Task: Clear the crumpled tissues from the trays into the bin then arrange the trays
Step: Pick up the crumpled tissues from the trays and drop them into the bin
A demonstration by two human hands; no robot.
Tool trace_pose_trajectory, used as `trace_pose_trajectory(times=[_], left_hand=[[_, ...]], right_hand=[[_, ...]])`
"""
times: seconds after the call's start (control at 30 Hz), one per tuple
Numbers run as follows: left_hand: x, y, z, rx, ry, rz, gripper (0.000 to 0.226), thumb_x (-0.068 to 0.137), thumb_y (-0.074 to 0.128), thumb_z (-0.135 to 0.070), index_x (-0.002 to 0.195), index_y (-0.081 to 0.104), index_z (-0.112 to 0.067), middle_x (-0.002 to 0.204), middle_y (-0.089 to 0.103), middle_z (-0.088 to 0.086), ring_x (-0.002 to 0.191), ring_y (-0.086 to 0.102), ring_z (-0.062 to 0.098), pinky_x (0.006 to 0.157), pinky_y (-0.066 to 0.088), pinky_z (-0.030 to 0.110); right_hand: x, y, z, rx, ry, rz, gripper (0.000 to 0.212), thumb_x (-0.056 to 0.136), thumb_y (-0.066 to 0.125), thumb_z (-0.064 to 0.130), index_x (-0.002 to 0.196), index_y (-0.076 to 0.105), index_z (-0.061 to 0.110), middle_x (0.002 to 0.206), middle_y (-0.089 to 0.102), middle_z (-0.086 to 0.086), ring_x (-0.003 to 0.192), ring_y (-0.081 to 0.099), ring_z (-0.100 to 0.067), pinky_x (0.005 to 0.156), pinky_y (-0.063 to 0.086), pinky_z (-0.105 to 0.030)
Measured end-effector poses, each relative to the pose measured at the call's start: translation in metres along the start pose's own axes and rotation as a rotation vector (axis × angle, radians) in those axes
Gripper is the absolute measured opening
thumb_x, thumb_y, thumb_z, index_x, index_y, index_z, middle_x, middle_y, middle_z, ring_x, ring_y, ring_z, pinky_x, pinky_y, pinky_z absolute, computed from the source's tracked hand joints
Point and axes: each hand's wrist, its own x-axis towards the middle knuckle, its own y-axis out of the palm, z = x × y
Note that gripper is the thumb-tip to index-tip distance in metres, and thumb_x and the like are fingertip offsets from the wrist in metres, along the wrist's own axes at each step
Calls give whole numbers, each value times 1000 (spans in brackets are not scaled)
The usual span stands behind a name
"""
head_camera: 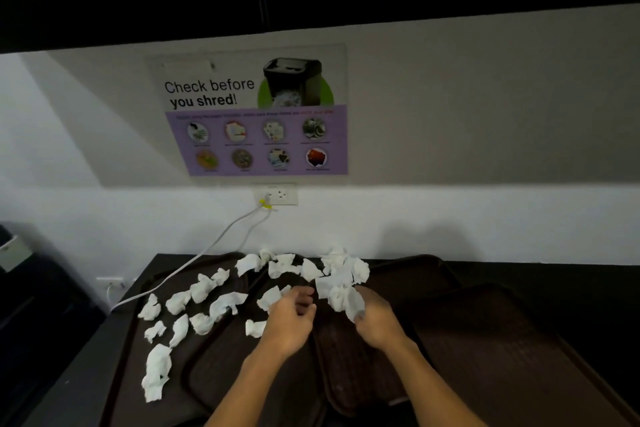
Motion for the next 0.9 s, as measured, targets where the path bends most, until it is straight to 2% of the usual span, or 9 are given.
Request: trace_pose_trajectory(times=[0.1, 0.17, 0.2, 0.33, 0.43, 0.5, 0.67, 0.77, 0.9], left_hand=[[9, -1, 5, 19, -10, -6, 27, 94, 67, -12, 119, 64, -23, 105, 68, -6, 94, 65, 7, 70, 48, 6], [15, -1, 7, 24, -19, -18, 27, 94, 66, -11, 118, 64, -24, 105, 68, -5, 95, 65, 6, 69, 46, 3], [18, 0, 9, 25, -22, -21, 27, 95, 66, -11, 118, 64, -23, 105, 68, -6, 95, 65, 5, 70, 45, 3], [26, 10, 13, 46, -21, 7, 27, 95, 65, -12, 119, 63, -25, 106, 67, -7, 95, 63, 2, 71, 45, 2], [32, 24, 16, 69, -16, 37, 27, 95, 65, -13, 119, 63, -26, 106, 69, -7, 94, 64, -1, 70, 44, 1], [37, 34, 17, 77, -6, 37, 27, 94, 65, -11, 118, 64, -25, 106, 69, -7, 93, 63, -1, 71, 44, 1], [51, 57, 18, 146, 56, 45, 33, 89, 69, -11, 120, 67, -24, 113, 63, -10, 103, 63, 7, 92, 50, 17], [66, 69, 19, 269, 107, 97, 48, 86, 69, -14, 132, 63, -28, 133, 58, -8, 124, 55, 16, 108, 45, 29], [80, 81, 19, 422, 94, 224, 60, 91, 66, -20, 147, 49, -35, 151, 48, -4, 137, 43, 18, 114, 37, 28]], right_hand=[[13, 7, -7, -46, 4, 86, 71, 94, 63, 11, 157, 31, 15, 154, 42, -9, 139, 43, -28, 115, 36, -32], [16, 17, -14, -102, 5, 109, 82, 92, 70, 21, 160, 24, 22, 150, 45, -10, 134, 47, -27, 113, 41, -34], [16, 20, -17, -134, 2, 92, 80, 92, 71, 22, 158, 27, 23, 144, 49, -10, 129, 50, -26, 109, 44, -34], [10, 27, -27, -188, -39, -34, 49, 91, 68, 13, 136, 52, 22, 125, 62, 0, 119, 55, -20, 101, 47, -28], [8, 23, -33, -67, 16, -52, 42, 90, 67, 8, 128, 57, 21, 113, 63, 1, 102, 63, -12, 90, 54, -23], [7, 16, -35, 11, 13, -57, 37, 90, 66, 6, 123, 61, 20, 107, 66, 3, 95, 64, -11, 83, 52, -18], [5, 6, -43, 21, -30, -127, 29, 92, 66, 10, 118, 70, 21, 115, 68, -2, 108, 62, -19, 90, 42, -20], [3, 2, -44, 24, -13, -168, 19, 95, 66, 7, 109, 71, 16, 112, 65, -5, 100, 61, -17, 80, 41, -9], [-3, -3, -47, 106, 33, -225, 11, 93, 71, 6, 102, 74, 11, 101, 64, 0, 83, 59, -3, 68, 44, -1]])
